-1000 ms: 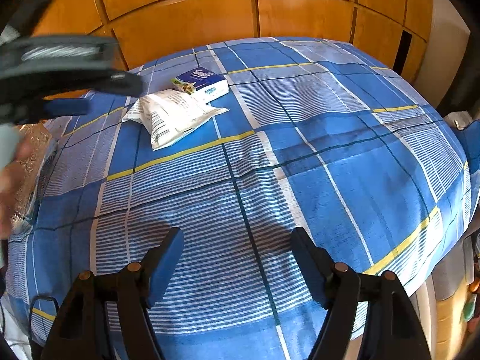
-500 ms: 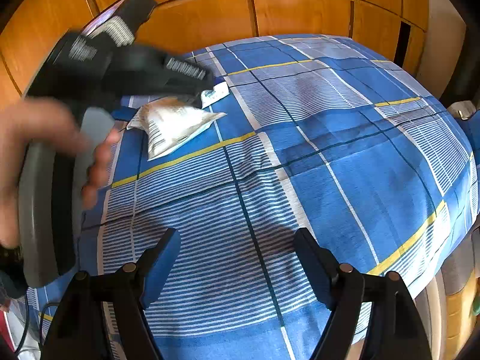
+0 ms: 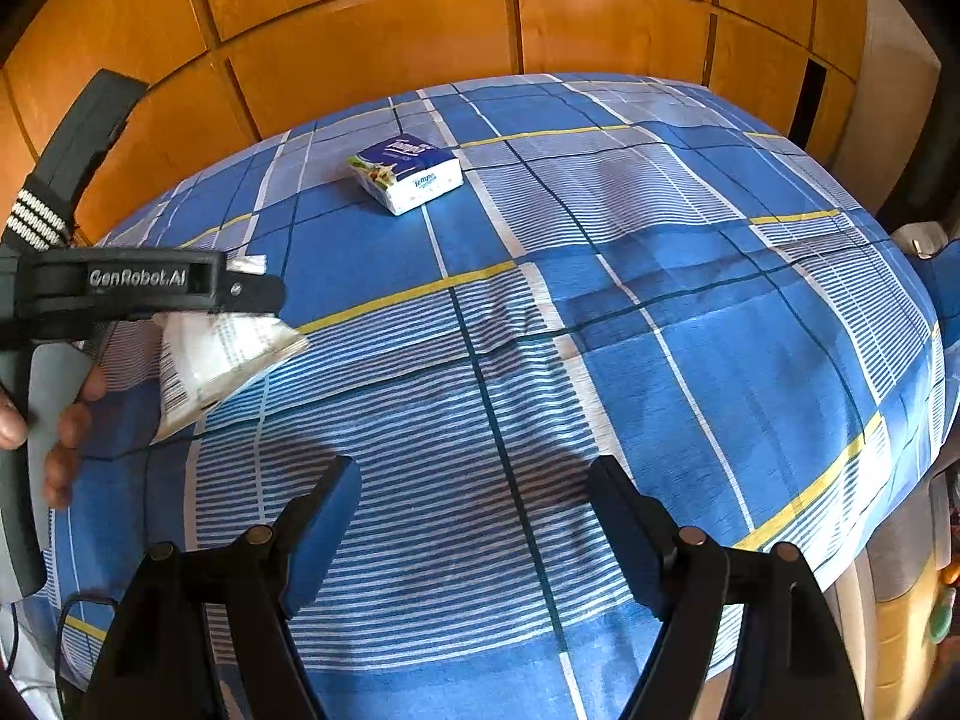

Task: Organize soft objects
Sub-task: 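Grasp the white printed wet-wipe pack with the left gripper, then grasp the blue Tempo tissue pack with the right gripper while the left gripper holds the wipes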

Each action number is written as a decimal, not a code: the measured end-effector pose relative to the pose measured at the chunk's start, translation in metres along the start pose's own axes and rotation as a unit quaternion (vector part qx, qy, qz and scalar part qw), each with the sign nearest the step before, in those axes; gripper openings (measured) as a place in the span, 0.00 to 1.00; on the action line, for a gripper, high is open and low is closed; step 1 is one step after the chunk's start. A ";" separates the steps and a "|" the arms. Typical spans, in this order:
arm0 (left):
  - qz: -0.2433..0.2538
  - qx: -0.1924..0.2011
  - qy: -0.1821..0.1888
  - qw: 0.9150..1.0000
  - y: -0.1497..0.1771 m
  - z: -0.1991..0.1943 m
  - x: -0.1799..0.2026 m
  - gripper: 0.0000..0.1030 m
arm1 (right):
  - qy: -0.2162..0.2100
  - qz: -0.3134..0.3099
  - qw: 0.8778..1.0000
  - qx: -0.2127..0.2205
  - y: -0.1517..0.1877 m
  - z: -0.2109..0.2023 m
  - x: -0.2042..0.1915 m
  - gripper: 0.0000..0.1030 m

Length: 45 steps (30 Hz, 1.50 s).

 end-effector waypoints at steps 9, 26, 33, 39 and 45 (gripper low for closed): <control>-0.109 0.018 0.003 0.994 0.018 -0.027 -0.016 0.89 | 0.004 -0.006 1.000 0.000 0.002 0.000 -0.001 0.78; -0.168 -0.014 -0.006 0.986 0.024 -0.011 -0.005 0.80 | -0.008 0.007 1.000 -0.011 -0.001 -0.003 0.002 0.78; -0.033 0.013 -0.052 0.998 0.021 -0.007 0.004 0.56 | -0.022 0.032 0.999 -0.002 -0.025 -0.015 0.019 0.78; 0.003 0.042 -0.034 0.999 0.038 -0.020 -0.010 0.52 | -0.054 -0.028 0.998 0.004 -0.078 -0.004 0.001 0.77; 0.008 0.058 -0.026 0.998 0.037 -0.016 -0.012 0.53 | -0.063 -0.137 0.989 0.009 -0.135 0.028 -0.056 0.77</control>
Point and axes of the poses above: each gripper's, at about its wrist camera, not at the fingertips, and z roughly the way its jaws point, x to its right, y to its underside, the point moved 9 cm from there along z, roughly the way its jaws point, and after that the axes turned 9 degrees about z, right-handed, at the moved point
